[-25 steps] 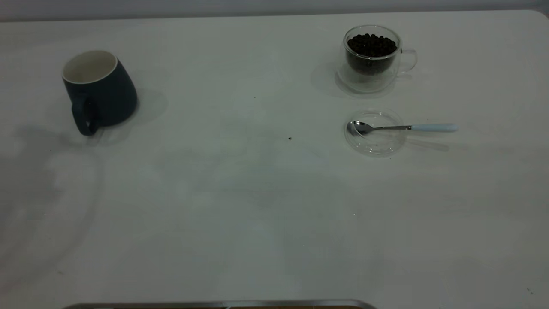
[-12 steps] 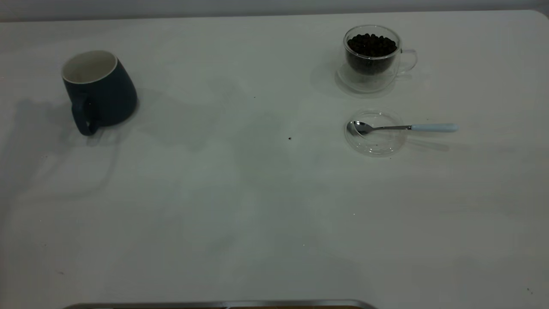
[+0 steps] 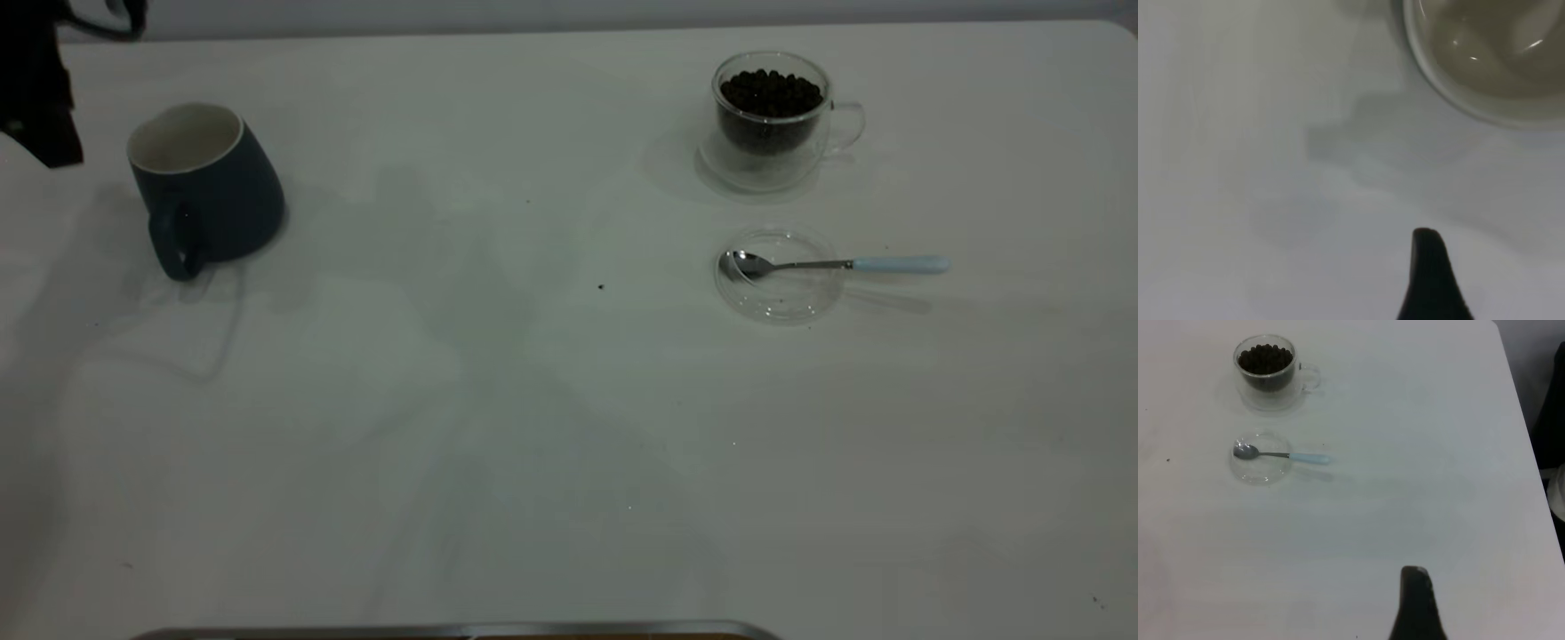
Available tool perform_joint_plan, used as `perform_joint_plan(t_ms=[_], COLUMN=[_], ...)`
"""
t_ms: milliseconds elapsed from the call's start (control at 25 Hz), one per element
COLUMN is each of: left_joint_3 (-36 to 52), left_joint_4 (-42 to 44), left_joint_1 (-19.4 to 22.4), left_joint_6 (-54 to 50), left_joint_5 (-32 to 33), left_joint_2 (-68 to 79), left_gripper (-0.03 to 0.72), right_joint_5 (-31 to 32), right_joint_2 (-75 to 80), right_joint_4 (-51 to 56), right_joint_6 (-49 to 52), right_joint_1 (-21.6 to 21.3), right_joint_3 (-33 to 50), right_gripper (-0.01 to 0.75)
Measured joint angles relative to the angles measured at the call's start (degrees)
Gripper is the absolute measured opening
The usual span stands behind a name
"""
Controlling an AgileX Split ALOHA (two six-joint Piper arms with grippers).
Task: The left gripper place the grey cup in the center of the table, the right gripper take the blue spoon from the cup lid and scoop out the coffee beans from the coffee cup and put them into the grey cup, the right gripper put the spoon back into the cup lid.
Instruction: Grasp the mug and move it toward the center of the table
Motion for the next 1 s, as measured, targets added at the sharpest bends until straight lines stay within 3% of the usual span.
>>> perform_joint_plan(t_ms=[400, 1000], left_joint_3=[-0.06, -0.06], left_joint_4=[2.33, 2.1], left_joint_1=[-5.61, -24.74], left_joint_6=[0.92, -0.98], left_joint_5=[-9.46, -21.56], left_joint_2=[6.89, 7.6], left_gripper=[0.567, 0.567], right_joint_5=[0.0, 0.0], right_joint_2=[0.0, 0.0], right_joint_4=[0.0, 0.0], right_joint_6=[0.0, 0.03], right_joint_1=[0.0, 0.0], right_joint_3=[0.0, 0.0], right_gripper=[0.589, 0.589])
